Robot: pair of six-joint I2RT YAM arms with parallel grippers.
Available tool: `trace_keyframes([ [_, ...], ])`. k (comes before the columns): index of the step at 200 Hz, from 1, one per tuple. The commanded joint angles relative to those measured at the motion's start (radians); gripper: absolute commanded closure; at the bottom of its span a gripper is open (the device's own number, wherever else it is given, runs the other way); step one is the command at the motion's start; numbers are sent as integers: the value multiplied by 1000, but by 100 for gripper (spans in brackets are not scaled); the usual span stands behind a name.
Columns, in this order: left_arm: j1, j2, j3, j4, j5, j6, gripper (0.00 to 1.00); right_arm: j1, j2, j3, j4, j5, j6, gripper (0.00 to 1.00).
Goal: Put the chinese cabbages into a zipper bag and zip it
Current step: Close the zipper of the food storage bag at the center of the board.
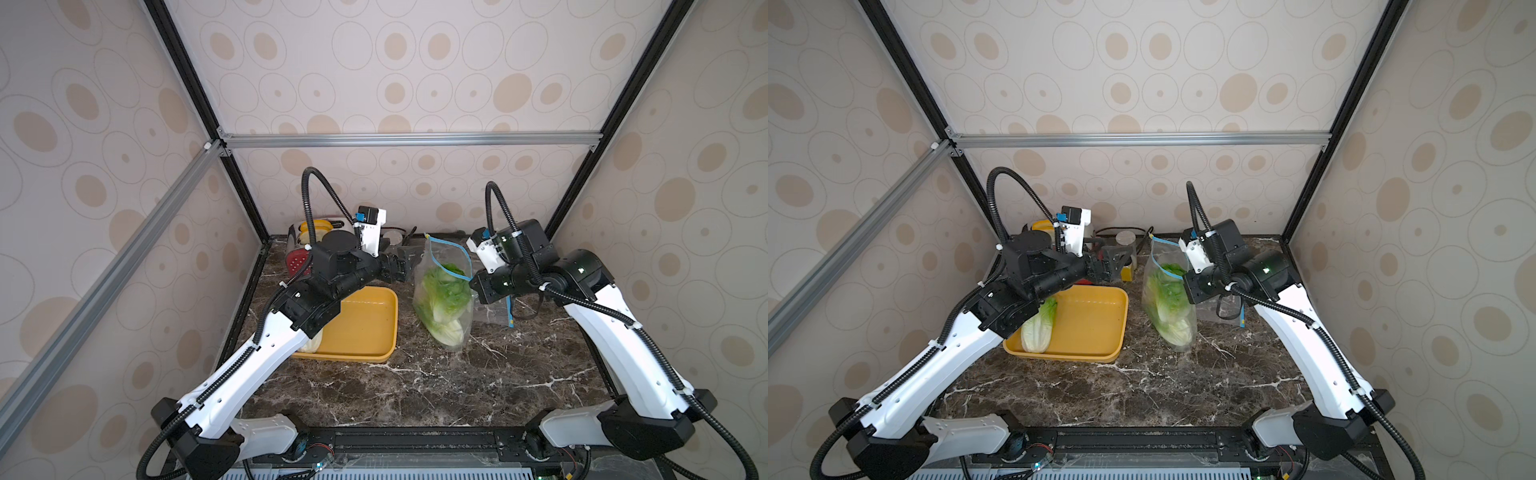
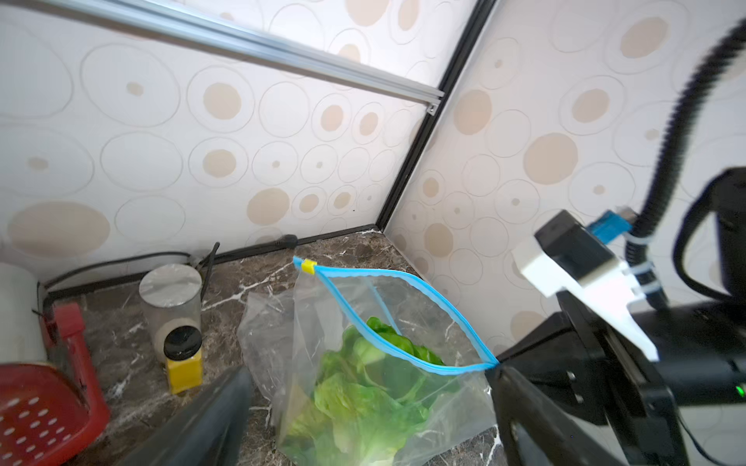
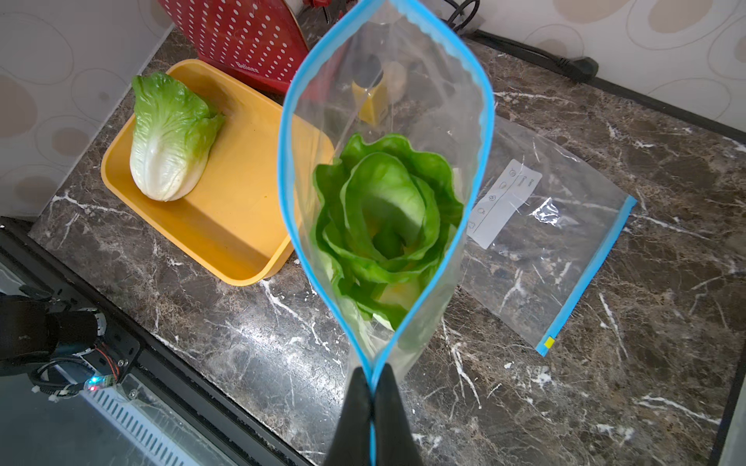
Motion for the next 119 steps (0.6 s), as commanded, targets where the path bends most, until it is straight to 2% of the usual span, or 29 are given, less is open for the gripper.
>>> trace_keyframes([
  [1,61,28,-48,3,119,241,2,-56,-49,-1,51,-50,-112,100],
  [22,141,56,-100,98,314,269,1,-121,-81,-38,78,-142,-179,100],
  [67,253,174,-131,203,578,336,3,-155,-133,-110,124,-262,-271,100],
  [90,288,253,-131,246,648,344,13,-156,-140,-128,141,-279,-293,100],
  [119,326,317,-144,369,729,304,19,-157,-164,-153,228,-323,-292,100],
])
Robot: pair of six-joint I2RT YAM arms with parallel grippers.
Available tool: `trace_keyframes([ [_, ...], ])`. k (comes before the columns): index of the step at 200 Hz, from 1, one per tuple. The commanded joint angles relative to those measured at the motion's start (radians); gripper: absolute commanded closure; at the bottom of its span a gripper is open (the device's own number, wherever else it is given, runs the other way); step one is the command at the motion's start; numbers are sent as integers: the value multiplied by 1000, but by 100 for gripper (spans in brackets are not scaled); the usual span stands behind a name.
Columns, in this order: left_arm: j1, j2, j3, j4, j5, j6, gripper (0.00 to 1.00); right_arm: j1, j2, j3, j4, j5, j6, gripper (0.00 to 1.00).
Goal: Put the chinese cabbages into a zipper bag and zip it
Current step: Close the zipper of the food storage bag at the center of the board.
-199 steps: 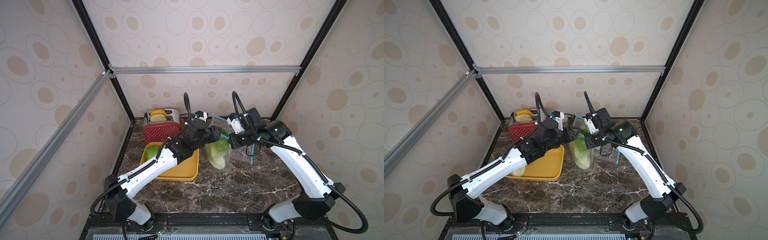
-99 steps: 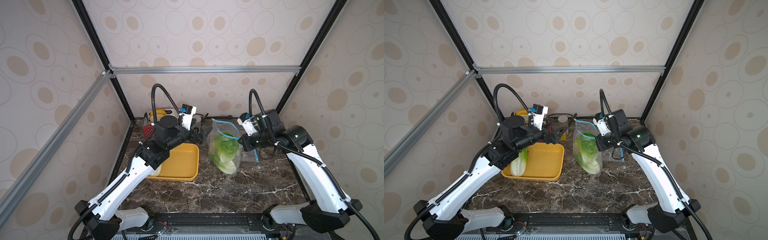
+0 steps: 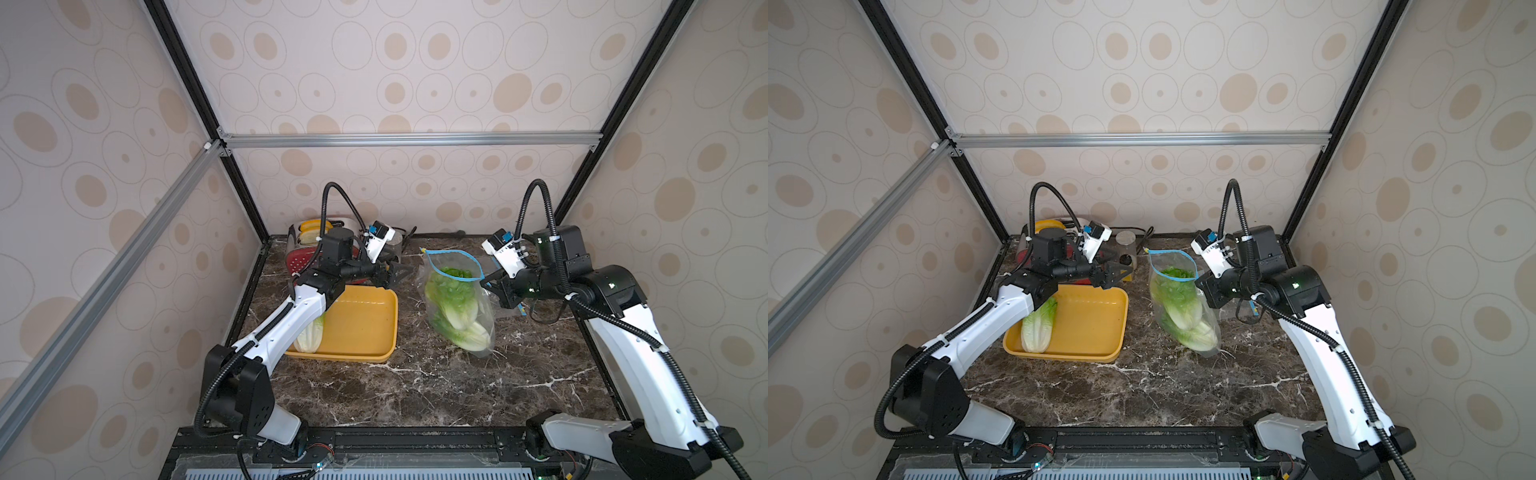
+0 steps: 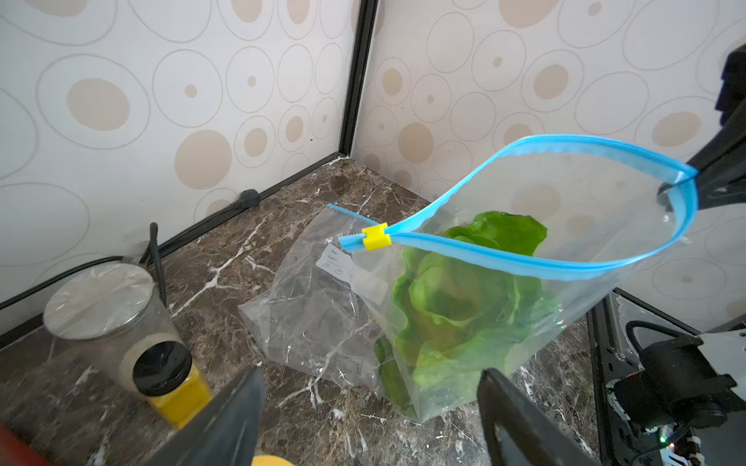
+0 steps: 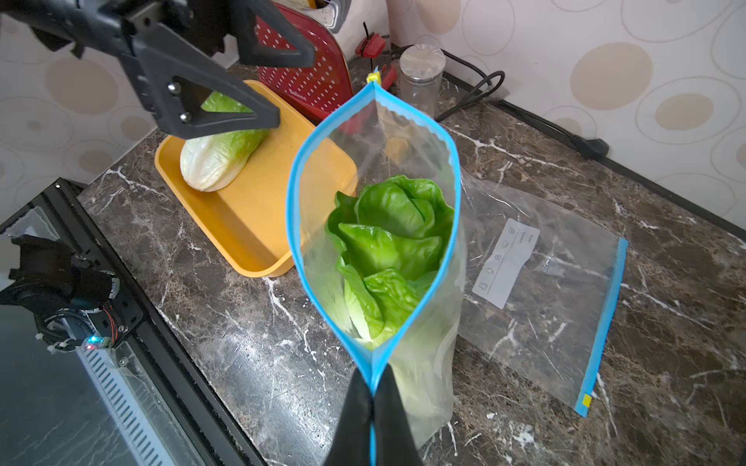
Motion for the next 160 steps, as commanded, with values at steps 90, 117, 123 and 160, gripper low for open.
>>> trace_keyframes([
  [90,49,162,135,271,360,-85,21,-14,35,192,51,-227,-143,100],
  [117,45,163,158,315,453,-131,27,-15,54,223,56,-236,-140,100],
  [123,39,160,154,329,467,-139,29,-16,56,227,64,-237,-135,100],
  [160,28,148,138,339,491,-142,45,-18,46,245,117,-246,-110,100],
])
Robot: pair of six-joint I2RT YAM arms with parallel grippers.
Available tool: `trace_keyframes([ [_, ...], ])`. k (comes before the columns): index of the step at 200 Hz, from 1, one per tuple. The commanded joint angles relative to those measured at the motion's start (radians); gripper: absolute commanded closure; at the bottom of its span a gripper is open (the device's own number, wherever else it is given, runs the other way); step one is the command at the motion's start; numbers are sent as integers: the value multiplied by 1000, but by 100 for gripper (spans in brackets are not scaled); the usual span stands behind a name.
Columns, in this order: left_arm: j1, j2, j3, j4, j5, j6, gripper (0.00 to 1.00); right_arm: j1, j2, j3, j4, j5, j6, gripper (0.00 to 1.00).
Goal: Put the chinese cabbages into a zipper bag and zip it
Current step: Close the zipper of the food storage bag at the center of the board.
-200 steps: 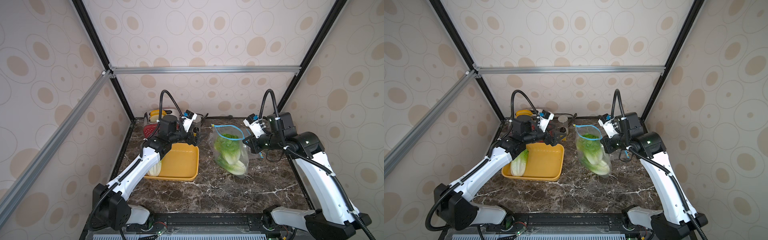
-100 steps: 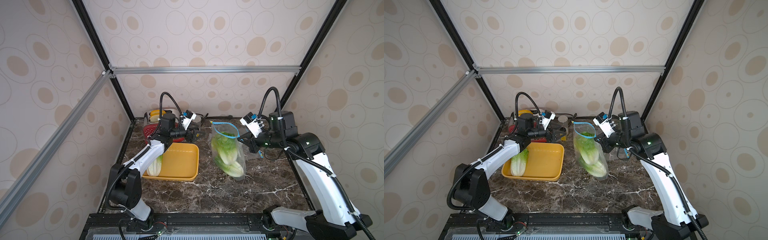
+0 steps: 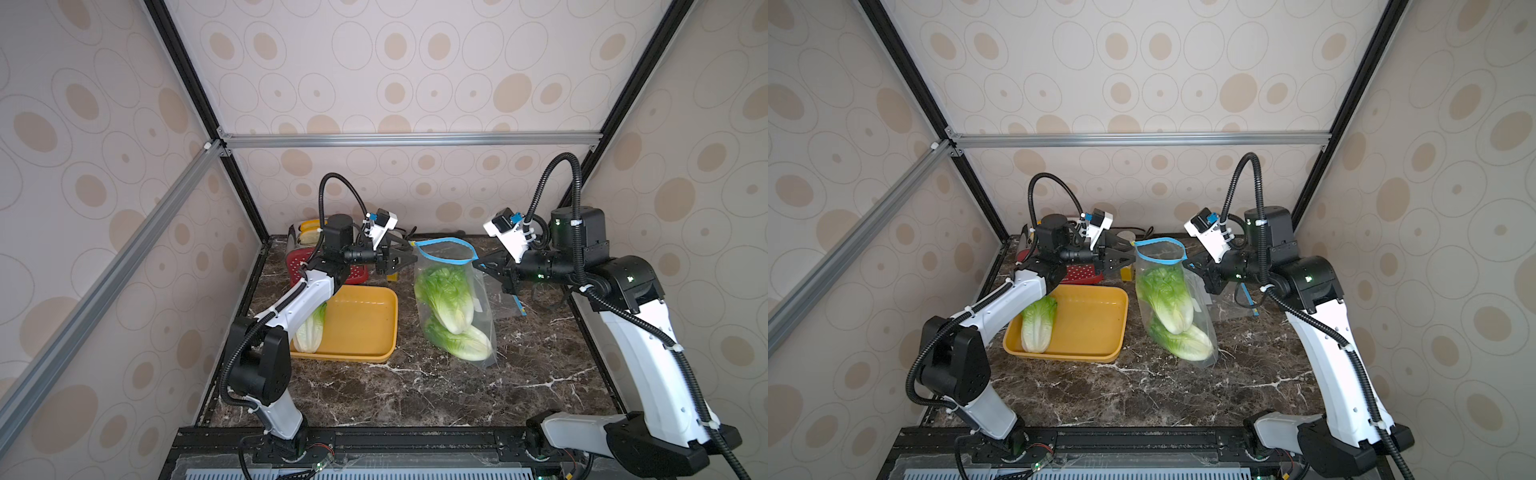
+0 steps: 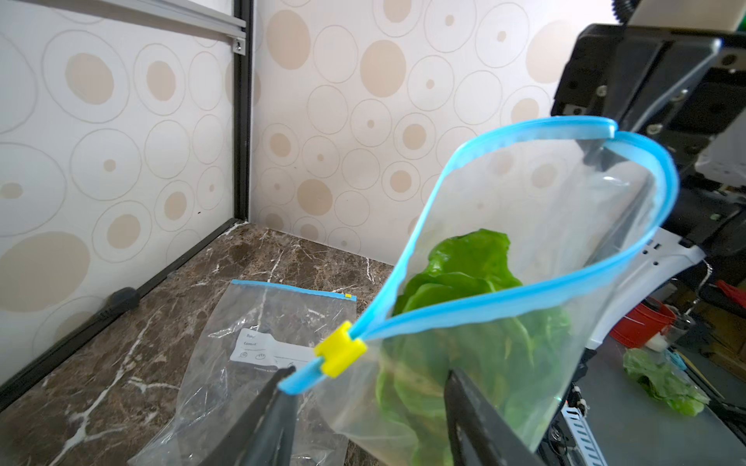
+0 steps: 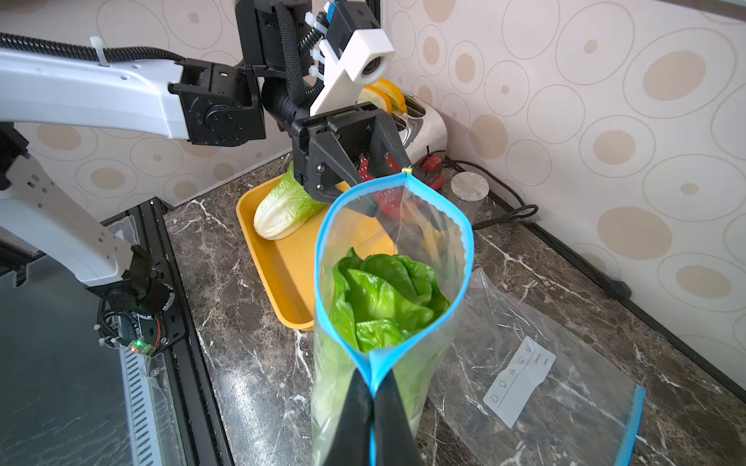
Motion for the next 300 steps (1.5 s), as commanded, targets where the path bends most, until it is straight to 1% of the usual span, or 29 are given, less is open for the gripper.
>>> trace_keyframes([
  [1,-6,-19,21,55,65,-15,45,-6,-14,49,71,-40,-5,100],
  [32,-5,-37,9,43,45,14,50,-11,-33,66,85,-55,3,100],
  [54,-5,-30,5,128,38,-47,51,-13,-34,73,89,-75,9,100],
  [65,-5,-30,-1,149,31,-56,51,-15,-33,74,88,-87,10,100],
  [79,-6,-27,3,170,31,-68,56,-17,-39,72,99,-89,15,100],
  [94,-12,-25,0,243,45,-117,57,-21,-41,65,111,-90,21,100],
  [105,-18,-27,0,251,38,-113,60,-23,-40,64,112,-95,24,100],
  [154,-23,4,32,265,52,-121,60,-31,-50,60,133,-123,38,100],
  [179,-26,18,62,305,101,-176,59,-47,-59,48,151,-145,40,100],
  [199,-28,-9,53,302,121,-169,59,-67,-85,12,189,-157,51,100],
  [204,-27,-16,50,293,121,-158,59,-67,-93,-2,208,-168,60,100],
  [207,-27,-21,47,282,122,-150,59,-96,-97,-11,218,-177,66,100],
  [217,-27,-34,50,241,136,-121,59,-125,-101,-27,246,-210,85,100],
  [236,-28,-57,41,224,140,-95,59,-147,-101,-24,261,-265,92,100],
  [300,-20,-52,75,174,110,-34,59,-245,-54,64,293,-486,175,100],
])
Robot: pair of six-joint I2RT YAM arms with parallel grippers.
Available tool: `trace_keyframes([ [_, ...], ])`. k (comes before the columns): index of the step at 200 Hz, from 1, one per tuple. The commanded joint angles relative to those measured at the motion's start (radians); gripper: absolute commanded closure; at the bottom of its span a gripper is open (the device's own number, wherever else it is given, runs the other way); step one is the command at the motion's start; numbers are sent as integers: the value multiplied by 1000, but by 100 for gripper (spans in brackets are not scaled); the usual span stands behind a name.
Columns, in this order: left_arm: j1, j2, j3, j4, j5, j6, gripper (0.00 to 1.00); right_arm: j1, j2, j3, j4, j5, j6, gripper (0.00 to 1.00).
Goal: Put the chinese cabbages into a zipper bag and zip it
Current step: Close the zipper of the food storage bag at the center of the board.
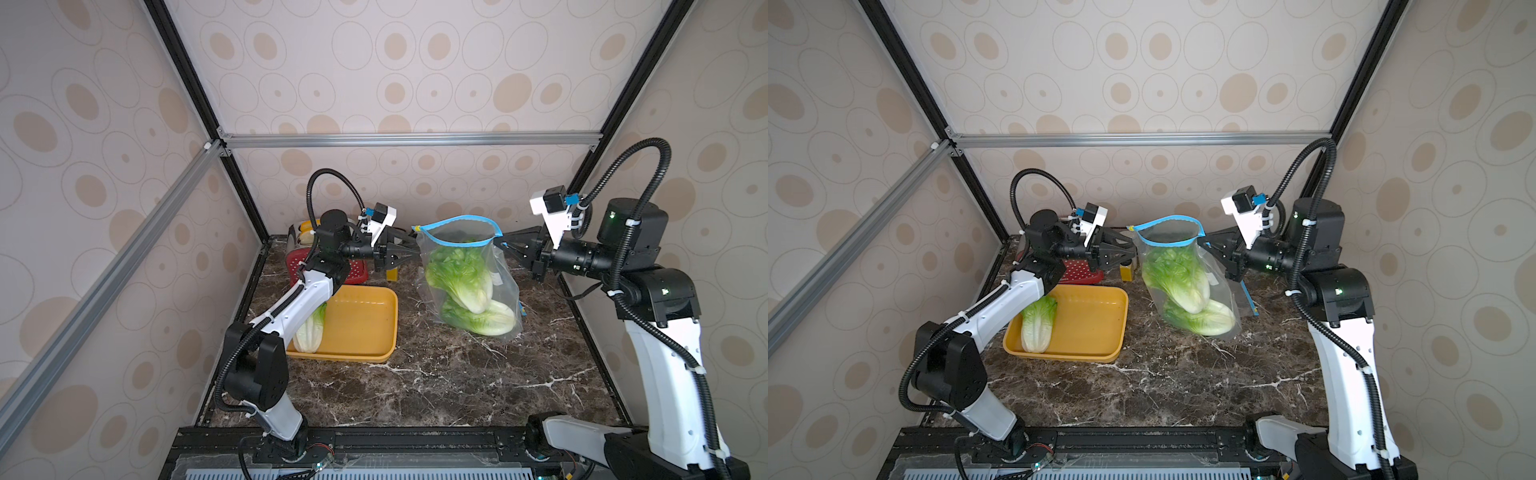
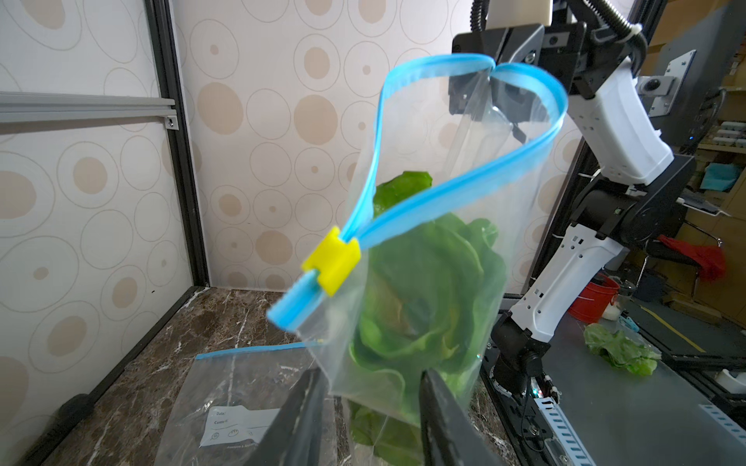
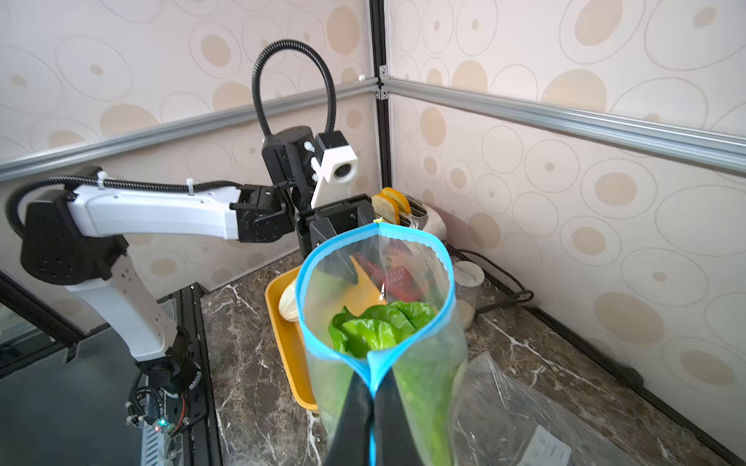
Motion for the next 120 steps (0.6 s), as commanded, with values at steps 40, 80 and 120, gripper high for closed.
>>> trace_keyframes([
  [40,26,-31,66,-2,14,60,54,-57,28,99,81,-233,76,100],
  [80,26,2,128,-3,60,52,51,-63,54,129,124,-289,130,100],
  [120,7,-13,160,-12,128,58,51,-64,71,139,172,-313,175,100],
])
